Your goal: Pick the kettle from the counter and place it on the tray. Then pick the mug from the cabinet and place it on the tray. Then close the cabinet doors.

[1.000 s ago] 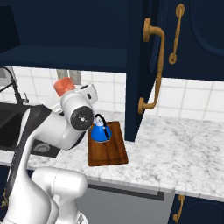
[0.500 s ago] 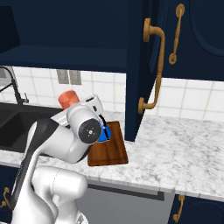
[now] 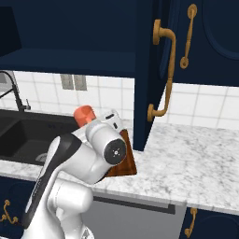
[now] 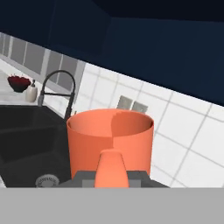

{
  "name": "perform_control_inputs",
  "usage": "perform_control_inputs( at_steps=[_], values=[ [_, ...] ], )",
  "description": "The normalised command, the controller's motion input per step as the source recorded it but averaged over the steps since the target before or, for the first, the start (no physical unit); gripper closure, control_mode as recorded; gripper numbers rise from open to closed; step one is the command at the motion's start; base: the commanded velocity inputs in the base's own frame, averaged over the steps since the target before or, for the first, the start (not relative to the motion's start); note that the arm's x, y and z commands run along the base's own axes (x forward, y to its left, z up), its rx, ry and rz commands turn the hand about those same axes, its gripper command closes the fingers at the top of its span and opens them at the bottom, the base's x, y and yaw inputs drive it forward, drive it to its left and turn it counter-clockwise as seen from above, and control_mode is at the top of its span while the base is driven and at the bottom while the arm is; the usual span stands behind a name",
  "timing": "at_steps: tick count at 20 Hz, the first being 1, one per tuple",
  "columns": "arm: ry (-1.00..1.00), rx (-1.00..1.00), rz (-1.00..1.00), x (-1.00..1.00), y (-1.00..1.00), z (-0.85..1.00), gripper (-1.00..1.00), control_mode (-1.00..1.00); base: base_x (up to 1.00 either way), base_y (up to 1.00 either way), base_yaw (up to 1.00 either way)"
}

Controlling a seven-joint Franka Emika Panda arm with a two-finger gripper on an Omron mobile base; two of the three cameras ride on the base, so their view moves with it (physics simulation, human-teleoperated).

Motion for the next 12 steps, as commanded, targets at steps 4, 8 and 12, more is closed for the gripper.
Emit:
perform_control_inputs(
  at_steps=[4, 8, 12],
  values=[
    [-0.17, 0.07, -0.02, 0.00, -0.22, -0.45, 1.00, -1.00, 0.00, 0.00, 0.00],
    [-0.05, 0.01, 0.00, 0.00, -0.21, -0.39, 1.00, -1.00, 0.00, 0.00, 0.00],
    [0.00, 0.00, 0.01, 0.08, -0.12, -0.34, 1.00, -1.00, 0.00, 0.00, 0.00]
  ],
)
